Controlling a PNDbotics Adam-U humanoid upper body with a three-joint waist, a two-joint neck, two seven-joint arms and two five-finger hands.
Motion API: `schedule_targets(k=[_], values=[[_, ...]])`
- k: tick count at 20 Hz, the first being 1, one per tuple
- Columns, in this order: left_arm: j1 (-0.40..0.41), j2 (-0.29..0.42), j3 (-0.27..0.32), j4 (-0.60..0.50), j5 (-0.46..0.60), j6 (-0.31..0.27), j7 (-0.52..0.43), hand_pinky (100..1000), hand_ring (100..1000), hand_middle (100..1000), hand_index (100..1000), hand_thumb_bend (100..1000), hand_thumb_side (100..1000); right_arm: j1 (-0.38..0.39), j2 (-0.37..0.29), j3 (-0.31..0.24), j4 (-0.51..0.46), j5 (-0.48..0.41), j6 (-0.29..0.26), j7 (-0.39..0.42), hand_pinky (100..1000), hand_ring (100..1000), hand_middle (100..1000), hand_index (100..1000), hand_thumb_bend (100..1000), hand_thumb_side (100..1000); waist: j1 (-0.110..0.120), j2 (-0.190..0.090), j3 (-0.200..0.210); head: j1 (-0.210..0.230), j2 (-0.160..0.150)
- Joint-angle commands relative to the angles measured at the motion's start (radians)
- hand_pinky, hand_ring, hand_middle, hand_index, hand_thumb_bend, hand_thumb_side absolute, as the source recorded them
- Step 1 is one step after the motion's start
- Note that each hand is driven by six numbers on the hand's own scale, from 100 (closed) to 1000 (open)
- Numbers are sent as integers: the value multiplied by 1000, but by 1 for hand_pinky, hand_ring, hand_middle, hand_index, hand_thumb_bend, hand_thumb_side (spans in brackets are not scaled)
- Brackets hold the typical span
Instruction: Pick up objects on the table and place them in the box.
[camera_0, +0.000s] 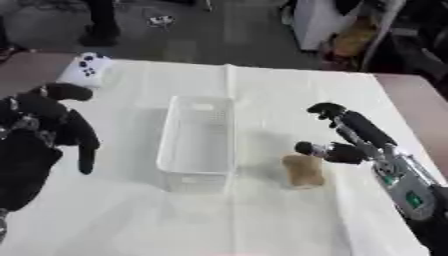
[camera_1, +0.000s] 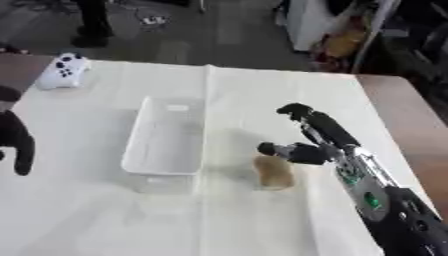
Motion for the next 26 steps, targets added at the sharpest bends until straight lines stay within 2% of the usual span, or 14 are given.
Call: schedule_targets(k=[1,16,26], values=[[-6,12,0,-18,-1,2,-1,309,565,784,735,553,884,-3,-36,8,-23,-16,-12,23,704,816,886,917,892,1000,3,-15,0,8,-1],[-8,12,-2,-18,-1,5,-4,310,565,784,735,553,885,10,-47,53,-4,-34,-49,84,734,827,894,924,879,1000,2,-13,4,7,0],[-9,12,-2,-18,-1,4,-5,310,566,785,735,552,885,-10,-32,47,87,9,-78,123,785,846,913,955,897,999,3,-13,4,7,0]])
